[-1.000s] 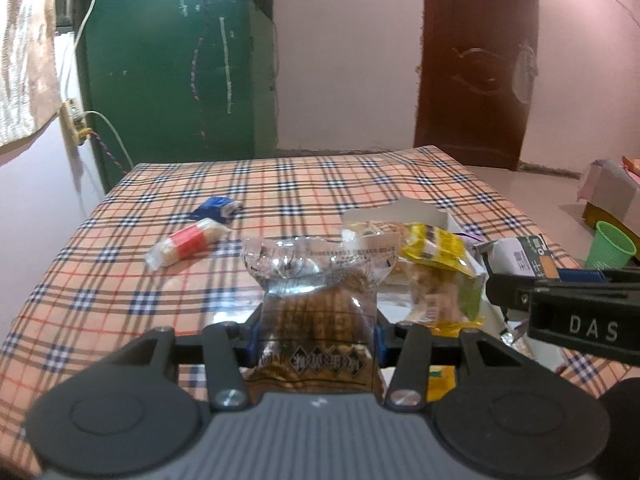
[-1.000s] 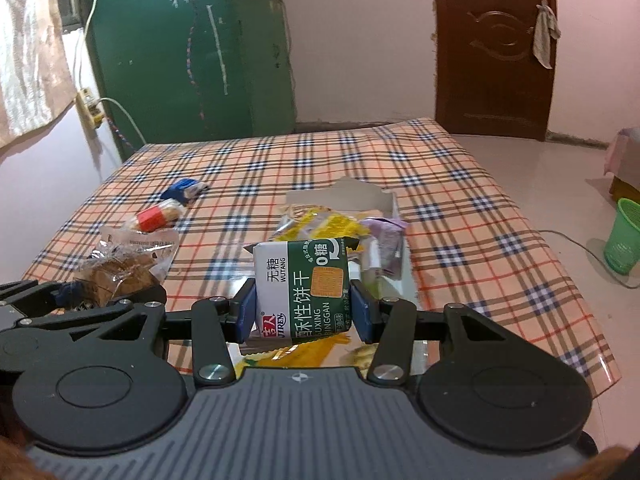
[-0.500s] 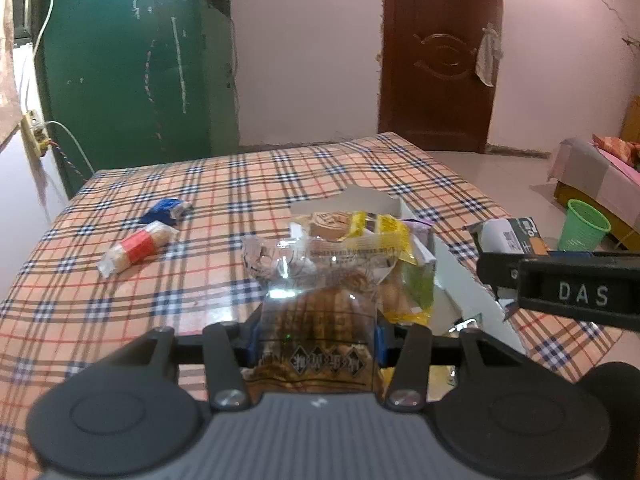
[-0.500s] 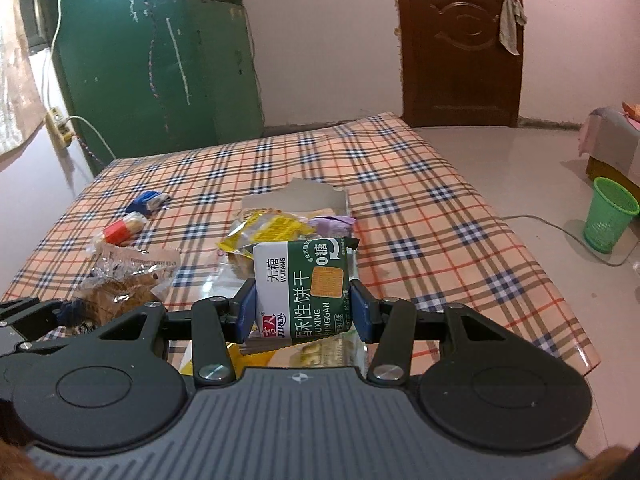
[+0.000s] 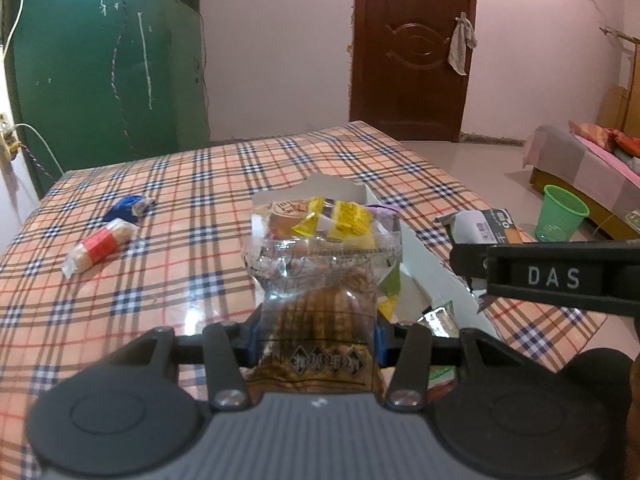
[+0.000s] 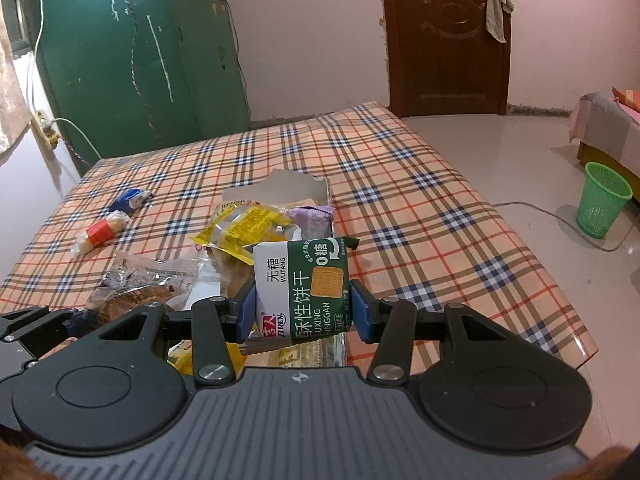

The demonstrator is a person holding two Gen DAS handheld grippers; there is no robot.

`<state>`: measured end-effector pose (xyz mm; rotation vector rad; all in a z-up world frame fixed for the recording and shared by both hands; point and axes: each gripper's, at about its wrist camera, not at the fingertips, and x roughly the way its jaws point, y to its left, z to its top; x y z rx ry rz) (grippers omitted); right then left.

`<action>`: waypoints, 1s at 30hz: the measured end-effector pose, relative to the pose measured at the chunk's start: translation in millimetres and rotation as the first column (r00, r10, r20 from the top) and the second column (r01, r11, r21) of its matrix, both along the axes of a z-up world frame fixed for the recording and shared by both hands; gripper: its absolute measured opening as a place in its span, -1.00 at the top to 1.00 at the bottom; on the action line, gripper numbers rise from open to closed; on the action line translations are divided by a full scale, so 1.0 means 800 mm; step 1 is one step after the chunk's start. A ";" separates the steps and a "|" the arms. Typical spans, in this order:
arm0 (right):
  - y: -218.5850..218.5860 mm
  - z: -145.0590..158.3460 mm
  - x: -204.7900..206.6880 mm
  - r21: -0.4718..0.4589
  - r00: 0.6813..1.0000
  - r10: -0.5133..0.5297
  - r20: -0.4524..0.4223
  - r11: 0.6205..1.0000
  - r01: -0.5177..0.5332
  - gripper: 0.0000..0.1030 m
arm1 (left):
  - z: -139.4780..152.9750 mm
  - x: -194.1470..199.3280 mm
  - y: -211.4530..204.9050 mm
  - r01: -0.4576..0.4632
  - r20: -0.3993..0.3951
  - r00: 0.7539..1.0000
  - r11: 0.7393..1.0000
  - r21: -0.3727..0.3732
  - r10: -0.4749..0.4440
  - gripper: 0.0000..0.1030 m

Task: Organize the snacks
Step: 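Carry the cookie bag and biscuit packet over the white box, then open the right tool to drop the biscuit packet while left tool releases the cookie bag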

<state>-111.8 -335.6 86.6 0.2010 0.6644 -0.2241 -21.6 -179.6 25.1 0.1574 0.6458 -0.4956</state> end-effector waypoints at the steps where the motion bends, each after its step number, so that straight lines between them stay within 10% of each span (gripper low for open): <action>1: 0.000 -0.001 0.002 0.000 1.000 -0.001 -0.002 1.000 0.001 -0.16 | -0.001 0.000 -0.001 0.005 -0.001 1.000 1.000 0.000 -0.005 0.07; 26: -0.006 -0.024 0.035 0.000 1.000 -0.004 -0.017 1.000 0.004 -0.16 | -0.020 0.014 -0.027 0.083 -0.025 0.996 0.996 -0.019 -0.083 0.06; 30: -0.009 -0.032 0.043 0.015 1.000 0.019 -0.025 1.000 -0.019 -0.36 | -0.021 0.013 -0.026 0.094 -0.023 0.995 0.995 -0.023 -0.094 -0.28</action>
